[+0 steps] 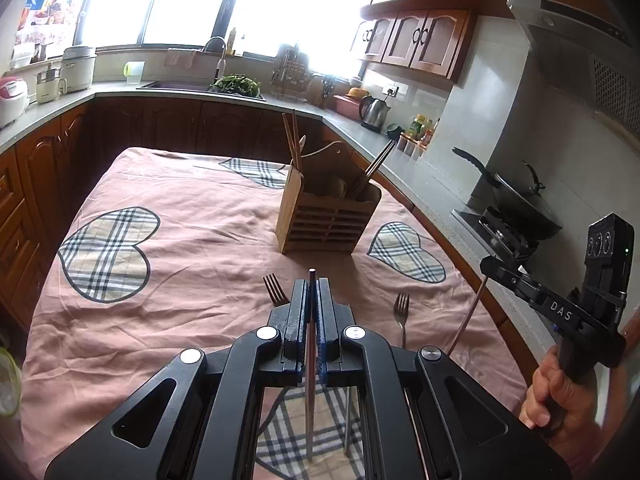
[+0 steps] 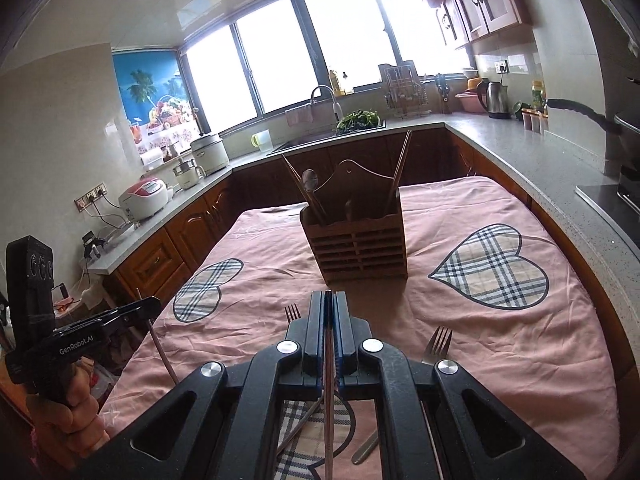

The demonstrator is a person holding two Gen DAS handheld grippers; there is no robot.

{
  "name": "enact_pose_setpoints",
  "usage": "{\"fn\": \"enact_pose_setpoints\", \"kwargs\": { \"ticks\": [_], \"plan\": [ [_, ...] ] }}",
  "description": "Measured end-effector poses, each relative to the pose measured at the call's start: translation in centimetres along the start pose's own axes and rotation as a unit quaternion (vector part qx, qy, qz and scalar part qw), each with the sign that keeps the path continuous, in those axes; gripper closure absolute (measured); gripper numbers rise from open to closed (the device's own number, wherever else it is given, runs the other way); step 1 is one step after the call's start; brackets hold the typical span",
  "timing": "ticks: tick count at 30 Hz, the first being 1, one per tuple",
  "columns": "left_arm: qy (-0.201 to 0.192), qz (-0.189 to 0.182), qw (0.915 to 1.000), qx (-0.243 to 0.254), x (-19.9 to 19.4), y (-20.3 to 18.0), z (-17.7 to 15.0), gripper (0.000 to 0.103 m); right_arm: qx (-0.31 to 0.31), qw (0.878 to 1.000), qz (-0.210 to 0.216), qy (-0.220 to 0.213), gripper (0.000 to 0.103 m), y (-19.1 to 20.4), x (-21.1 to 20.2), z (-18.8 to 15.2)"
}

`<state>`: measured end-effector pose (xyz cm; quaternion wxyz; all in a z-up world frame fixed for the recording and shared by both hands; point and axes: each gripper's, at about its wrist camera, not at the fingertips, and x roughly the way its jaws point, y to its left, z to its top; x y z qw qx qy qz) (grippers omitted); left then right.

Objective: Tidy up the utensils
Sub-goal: 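Lift the metal chopsticks in both tools and carry them to the holder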

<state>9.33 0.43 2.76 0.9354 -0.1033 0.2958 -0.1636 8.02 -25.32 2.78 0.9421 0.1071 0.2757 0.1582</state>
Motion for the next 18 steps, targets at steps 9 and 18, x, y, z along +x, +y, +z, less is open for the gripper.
{"fn": "enact_pose_setpoints", "kwargs": {
  "ticks": [9,18],
  "plan": [
    [-0.045,0.002,0.999,-0.008,-2.0,0.1,0.9,0.1,-0.003,0.999,-0.006,-0.039,0.099,0.3,-1.8,0.7],
    [-0.058,0.002,0.9983,-0.007,-1.9,-0.2,2.3,0.1,-0.003,0.998,-0.002,-0.062,0.099,0.3,-2.1,2.1]
  ]
}}
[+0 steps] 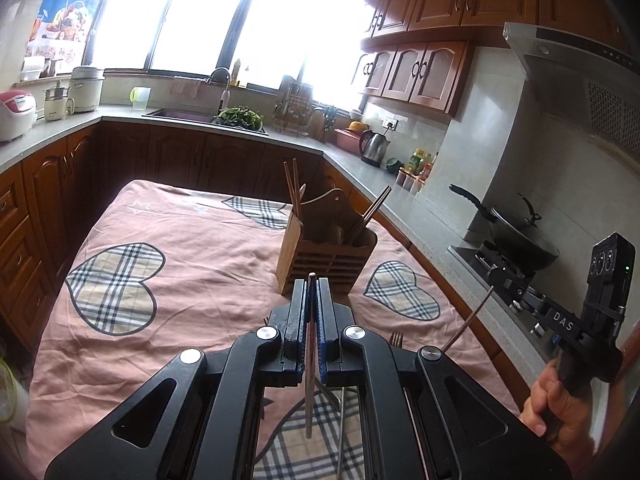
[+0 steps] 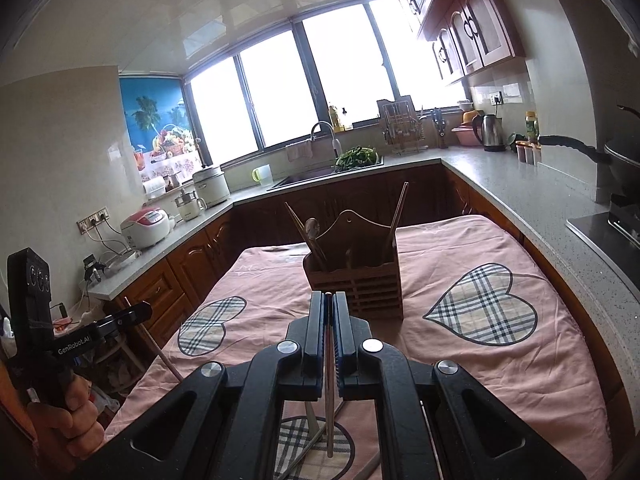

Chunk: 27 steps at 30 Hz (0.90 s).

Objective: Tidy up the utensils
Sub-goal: 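Lift the metal chopsticks in both tools and carry them to the holder, then lower the metal chopsticks in both tools into the holder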

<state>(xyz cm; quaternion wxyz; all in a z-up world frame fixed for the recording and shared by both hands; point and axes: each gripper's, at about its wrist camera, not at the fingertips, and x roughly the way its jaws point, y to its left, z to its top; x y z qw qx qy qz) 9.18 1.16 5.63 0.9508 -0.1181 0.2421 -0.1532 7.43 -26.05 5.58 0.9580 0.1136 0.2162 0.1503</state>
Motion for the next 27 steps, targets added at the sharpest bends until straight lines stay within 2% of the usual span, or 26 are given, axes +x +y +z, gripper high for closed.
{"fn": "enact_pose_setpoints", "kwargs": {
  "ticks": [12,27],
  "plan": [
    [-0.014,-0.002,0.9999,0.009,1.7,-0.9,2.1,0.1,0.008,1.0,0.002,-0.013,0.099,-0.7,1.3,1.4],
    [-0.026,0.001,0.9995,0.018,6.2,-1.7,6.8,0.1,0.016,0.999,-0.005,-0.044,0.099,-3.0,4.6,6.4]
  ]
}}
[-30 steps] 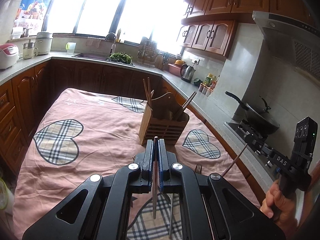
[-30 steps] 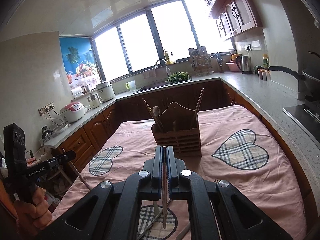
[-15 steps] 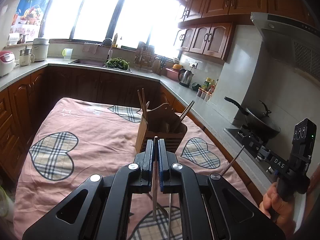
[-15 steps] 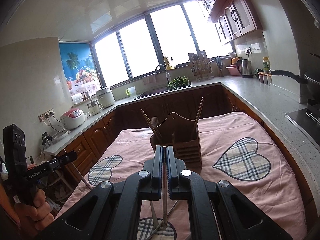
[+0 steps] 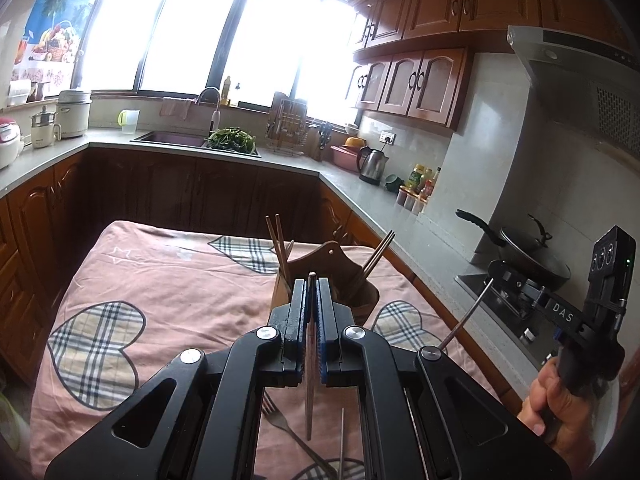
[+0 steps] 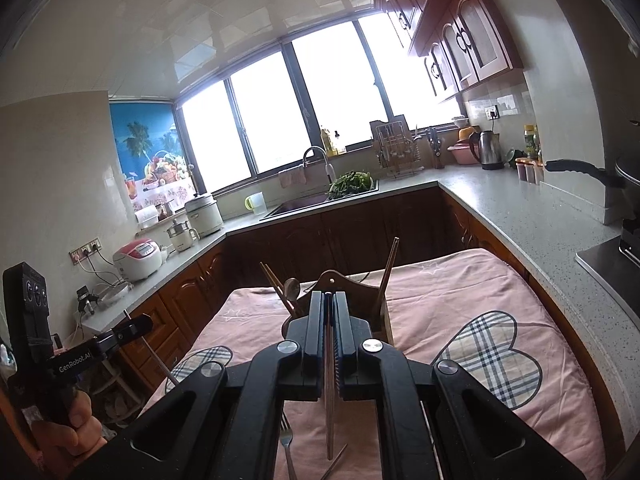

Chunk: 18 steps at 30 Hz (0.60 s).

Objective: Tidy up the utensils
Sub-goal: 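Lower the metal chopsticks in both tools into the holder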

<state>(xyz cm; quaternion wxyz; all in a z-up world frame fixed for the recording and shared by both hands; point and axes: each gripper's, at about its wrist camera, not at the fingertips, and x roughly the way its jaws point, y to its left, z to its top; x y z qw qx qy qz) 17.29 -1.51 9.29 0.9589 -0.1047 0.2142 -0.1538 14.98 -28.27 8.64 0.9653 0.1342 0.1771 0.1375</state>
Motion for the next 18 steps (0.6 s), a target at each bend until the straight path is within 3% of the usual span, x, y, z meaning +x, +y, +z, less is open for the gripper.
{"fn": "enact_pose_setpoints", "kwargs": {
  "ticks": [18],
  "plan": [
    [-0.036,0.008,0.9993,0.0,4.6,0.3,5.4,0.1,-0.002,0.999,-0.009,-0.04,0.099,-1.3,4.4,5.9]
  ]
}}
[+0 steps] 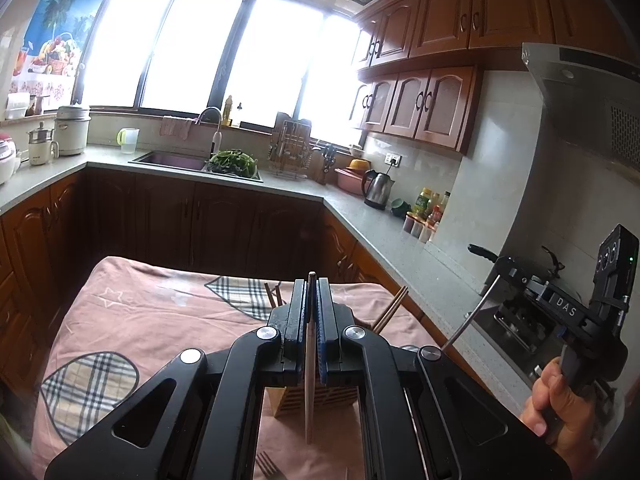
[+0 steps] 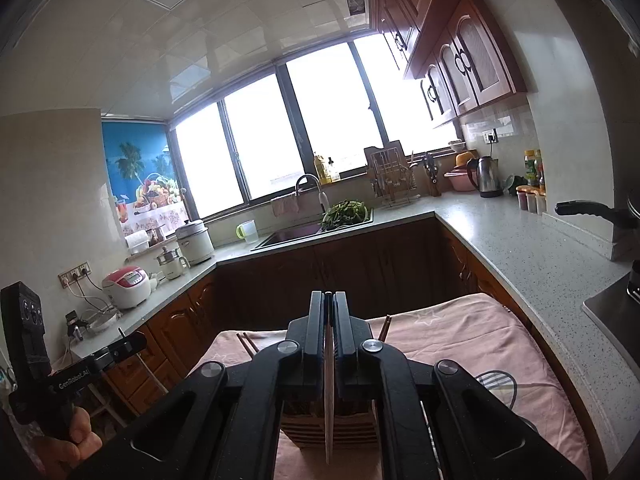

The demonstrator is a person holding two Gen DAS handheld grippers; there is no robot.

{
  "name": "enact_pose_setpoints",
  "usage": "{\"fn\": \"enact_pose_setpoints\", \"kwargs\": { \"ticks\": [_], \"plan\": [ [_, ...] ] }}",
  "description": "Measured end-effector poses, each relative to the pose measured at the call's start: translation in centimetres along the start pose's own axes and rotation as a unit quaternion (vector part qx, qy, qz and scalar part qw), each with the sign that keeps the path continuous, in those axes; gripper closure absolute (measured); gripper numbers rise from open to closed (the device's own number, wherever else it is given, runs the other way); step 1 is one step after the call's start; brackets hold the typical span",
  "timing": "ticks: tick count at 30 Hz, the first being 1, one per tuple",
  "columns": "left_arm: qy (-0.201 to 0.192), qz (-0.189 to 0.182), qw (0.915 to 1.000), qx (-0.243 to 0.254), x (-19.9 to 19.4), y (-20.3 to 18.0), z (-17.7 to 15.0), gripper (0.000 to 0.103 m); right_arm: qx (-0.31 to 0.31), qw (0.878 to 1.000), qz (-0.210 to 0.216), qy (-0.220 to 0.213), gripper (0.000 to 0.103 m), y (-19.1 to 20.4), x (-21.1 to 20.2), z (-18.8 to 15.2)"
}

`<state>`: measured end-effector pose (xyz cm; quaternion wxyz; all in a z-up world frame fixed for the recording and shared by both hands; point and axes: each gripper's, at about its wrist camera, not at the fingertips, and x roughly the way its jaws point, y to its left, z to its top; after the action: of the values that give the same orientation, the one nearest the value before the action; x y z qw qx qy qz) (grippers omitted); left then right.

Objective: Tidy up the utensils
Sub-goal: 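Lower the metal chopsticks in both tools into the holder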

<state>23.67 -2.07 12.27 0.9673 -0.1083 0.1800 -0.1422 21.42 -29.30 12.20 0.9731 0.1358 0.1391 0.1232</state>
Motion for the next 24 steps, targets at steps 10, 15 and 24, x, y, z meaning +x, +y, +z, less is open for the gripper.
{"fn": "enact_pose_setpoints", "kwargs": {
  "ticks": [10,15,24],
  "plan": [
    [-0.01,0.013,0.9998,-0.009,3.8,0.2,2.0,0.1,0.009,1.0,-0.015,-0.014,0.099,-1.2,3.0,1.7],
    [-0.01,0.017,0.9995,-0.023,5.6,0.9,2.6,0.1,0.01,1.0,-0.019,-0.014,0.099,-1.7,4.5,2.1],
    [-0.019,0.011,0.9979,-0.06,8.2,2.2,2.5,0.1,0.011,1.0,-0.025,-0.008,0.099,-2.0,6.9,1.4]
  ]
}}
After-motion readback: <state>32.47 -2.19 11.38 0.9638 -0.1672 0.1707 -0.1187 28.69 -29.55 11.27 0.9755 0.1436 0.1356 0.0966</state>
